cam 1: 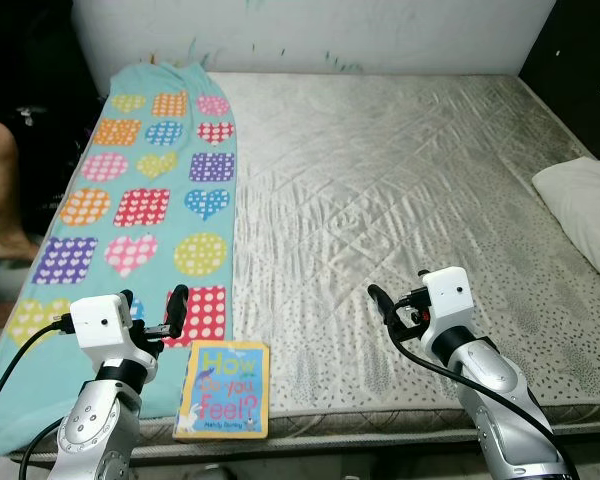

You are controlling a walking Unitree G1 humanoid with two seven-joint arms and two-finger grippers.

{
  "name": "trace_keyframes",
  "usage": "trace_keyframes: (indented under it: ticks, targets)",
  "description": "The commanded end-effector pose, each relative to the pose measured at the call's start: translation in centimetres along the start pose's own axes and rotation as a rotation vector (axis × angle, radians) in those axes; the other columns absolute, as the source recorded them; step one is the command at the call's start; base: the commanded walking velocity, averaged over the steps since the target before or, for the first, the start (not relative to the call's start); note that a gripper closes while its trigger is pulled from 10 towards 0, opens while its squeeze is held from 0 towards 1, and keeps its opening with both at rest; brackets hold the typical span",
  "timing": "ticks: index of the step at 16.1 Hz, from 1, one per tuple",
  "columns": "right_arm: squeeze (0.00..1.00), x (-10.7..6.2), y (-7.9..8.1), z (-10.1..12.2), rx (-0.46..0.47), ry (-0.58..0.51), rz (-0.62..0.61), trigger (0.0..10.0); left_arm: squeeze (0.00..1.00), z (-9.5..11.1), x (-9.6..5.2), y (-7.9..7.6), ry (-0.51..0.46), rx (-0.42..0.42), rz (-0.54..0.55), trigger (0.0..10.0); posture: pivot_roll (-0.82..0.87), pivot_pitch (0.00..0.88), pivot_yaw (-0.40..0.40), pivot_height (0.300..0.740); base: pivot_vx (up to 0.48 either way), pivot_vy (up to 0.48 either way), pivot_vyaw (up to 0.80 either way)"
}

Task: Clean up the room

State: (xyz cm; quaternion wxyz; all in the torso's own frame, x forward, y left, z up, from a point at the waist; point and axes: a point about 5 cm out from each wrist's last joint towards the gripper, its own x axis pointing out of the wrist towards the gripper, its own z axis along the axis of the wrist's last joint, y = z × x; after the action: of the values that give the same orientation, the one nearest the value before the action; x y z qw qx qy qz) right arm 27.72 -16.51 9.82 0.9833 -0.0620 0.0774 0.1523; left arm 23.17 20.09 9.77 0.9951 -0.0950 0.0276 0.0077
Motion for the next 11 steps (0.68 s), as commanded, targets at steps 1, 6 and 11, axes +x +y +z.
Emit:
trace_keyframes:
  ticks: [1, 6, 11]
  targets:
    - [0.00, -0.04, 0.13, 0.08, -0.006, 0.004, 0.015, 10.0, 0.00, -0.06, -0.19, 0.05, 0.009, 0.004, 0.007, 10.0, 0.00, 0.152, -0.036, 0.665, 0.000, 0.000, 0.00]
    - [0.00, 0.13, 0.16, 0.17, -0.009, 0.000, 0.021, 10.0, 0.00, 0.06, 0.03, 0.04, 0.003, 0.002, 0.008, 10.0, 0.00, 0.146, -0.034, 0.615, 0.000, 0.000, 0.00]
    - [0.00, 0.33, 0.11, 0.24, -0.019, -0.005, 0.029, 10.0, 0.00, 0.24, 0.08, 0.09, -0.011, 0.000, 0.019, 10.0, 0.01, 0.138, -0.035, 0.615, 0.000, 0.000, 0.00]
